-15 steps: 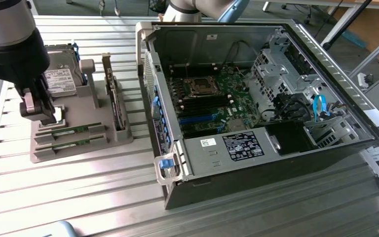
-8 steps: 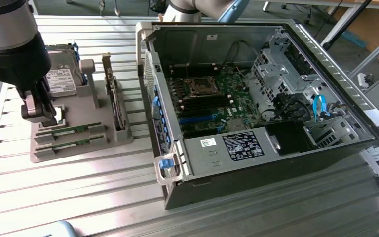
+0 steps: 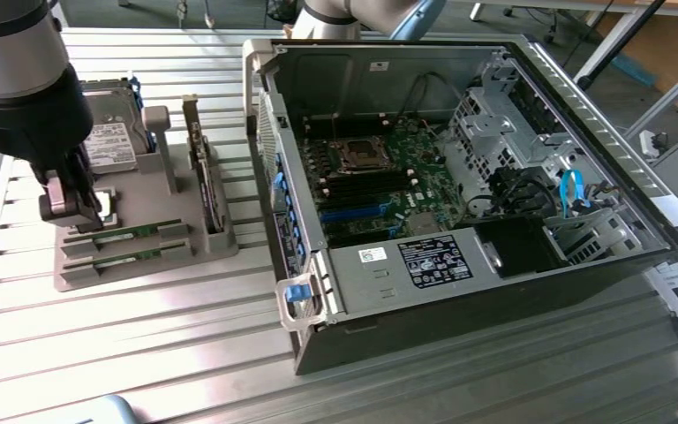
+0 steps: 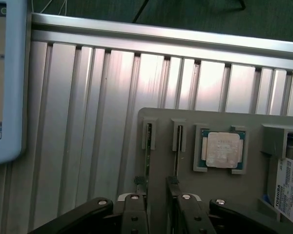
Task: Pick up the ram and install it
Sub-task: 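Pick up the ram and move it above insertion slot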
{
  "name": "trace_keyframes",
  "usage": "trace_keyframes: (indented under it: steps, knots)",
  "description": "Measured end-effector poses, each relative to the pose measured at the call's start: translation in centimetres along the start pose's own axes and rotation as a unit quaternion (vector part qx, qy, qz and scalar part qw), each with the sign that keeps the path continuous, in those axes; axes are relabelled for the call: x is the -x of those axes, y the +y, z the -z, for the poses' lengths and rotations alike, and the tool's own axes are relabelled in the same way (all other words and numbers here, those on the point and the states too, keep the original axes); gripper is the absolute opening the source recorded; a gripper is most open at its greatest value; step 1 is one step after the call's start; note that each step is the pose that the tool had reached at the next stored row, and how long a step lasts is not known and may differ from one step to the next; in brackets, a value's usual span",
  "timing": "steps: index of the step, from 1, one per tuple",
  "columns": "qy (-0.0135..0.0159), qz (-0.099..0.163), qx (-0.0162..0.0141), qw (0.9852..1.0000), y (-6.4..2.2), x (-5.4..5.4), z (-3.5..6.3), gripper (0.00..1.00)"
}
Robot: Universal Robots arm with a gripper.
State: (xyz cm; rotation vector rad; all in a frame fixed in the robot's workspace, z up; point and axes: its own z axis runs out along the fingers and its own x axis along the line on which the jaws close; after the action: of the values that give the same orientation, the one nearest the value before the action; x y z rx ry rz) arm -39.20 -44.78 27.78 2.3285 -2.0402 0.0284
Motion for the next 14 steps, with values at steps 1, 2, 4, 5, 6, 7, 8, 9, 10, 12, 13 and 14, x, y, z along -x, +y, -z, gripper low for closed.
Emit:
trace_keyframes:
  steps: [1,2,4,5,6,7,8,9,10,12,13,14]
  knots:
    - [0.0,0.0,0.0,1.0,0.01,-0.11,-0.05,0.3]
    - [0.0,0.0,0.0,1.0,0.03,-0.25,-0.11,0.3]
    - [0.0,0.0,-0.0001,1.0,0.0,-0.39,-0.23,0.3]
    - [-0.0001,0.0,-0.0001,1.0,-0.02,-0.45,-0.28,0.3]
    - [0.0,0.0,0.0,1.0,-0.05,-0.51,-0.33,0.3]
    - [0.0,0.0,0.0,1.0,-0.08,-0.56,-0.38,0.3]
    - [0.0,0.0,0.0,1.0,-0.13,-0.6,-0.43,0.3]
    - [0.0001,0.0,0.0001,1.0,-0.19,-0.63,-0.47,0.3]
    - [0.0,0.0,0.0001,1.0,-0.24,-0.67,-0.53,0.3]
    - [0.0,0.0,0.0001,1.0,-0.35,-0.72,-0.62,0.3]
    - [0.0001,0.0,0.0001,1.0,-0.42,-0.75,-0.69,0.3]
    - [0.0,0.0,0.0,1.0,-0.46,-0.77,-0.73,0.3]
